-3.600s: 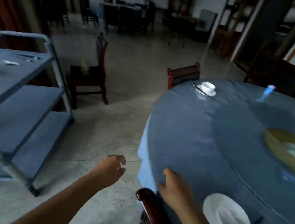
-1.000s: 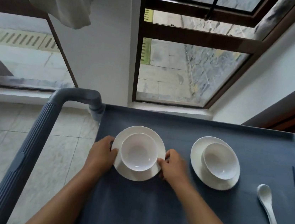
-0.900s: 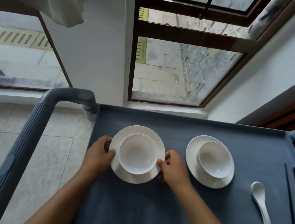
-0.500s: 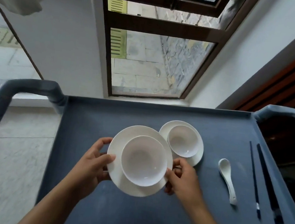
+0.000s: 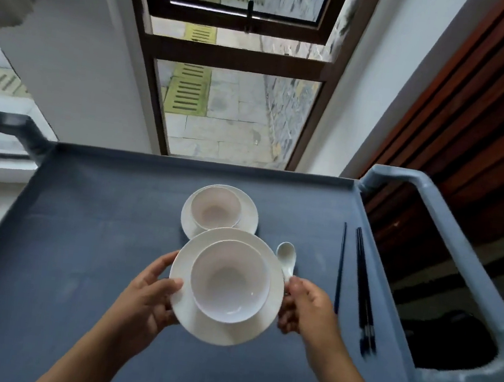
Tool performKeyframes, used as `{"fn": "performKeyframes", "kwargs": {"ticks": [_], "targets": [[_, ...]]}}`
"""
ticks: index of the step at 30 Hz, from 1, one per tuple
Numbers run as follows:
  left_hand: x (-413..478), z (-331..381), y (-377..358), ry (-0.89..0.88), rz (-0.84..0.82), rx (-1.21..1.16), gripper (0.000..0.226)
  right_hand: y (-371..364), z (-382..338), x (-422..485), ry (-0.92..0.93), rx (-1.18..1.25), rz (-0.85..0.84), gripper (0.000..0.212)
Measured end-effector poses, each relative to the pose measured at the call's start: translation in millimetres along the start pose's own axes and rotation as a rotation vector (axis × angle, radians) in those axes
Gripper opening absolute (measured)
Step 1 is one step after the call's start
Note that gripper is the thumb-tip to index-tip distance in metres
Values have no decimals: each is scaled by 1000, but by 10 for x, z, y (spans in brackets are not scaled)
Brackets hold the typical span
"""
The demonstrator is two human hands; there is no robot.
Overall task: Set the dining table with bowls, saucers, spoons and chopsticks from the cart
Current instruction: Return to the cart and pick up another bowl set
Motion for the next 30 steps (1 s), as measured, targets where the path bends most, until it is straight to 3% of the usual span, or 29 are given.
{"fn": "performKeyframes", "kwargs": {"ticks": [3, 8, 13, 21, 26, 30], "targets": [[-55, -178, -219, -3, 29, -1, 49, 446, 160, 141, -74, 33, 120, 25], [-107, -352, -374, 12, 31, -4, 49, 635, 204, 497, -186, -555, 148, 29], [-86, -403, -285, 72, -1, -5, 54, 511, 149, 731, -261, -828, 135, 38], [165, -286, -146, 104, -76, -6, 52, 650, 141, 692, -233, -749, 217, 35], [430, -346, -250, 138, -124, -24, 54, 1038, 158, 459, -157, -316, 309, 23], [557, -394, -395, 154, -148, -20, 56, 1546, 130, 194, -240, -530, 518, 15]]}}
Point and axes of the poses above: each hand's wrist, its own x-axis towards the middle knuckle, its own y-axis out of the back of the hand, z = x × y, the point moved 7 cm from there along x, towards the middle knuckle, and after that the axes turned 14 degrees about -z, right-handed, at the moved point
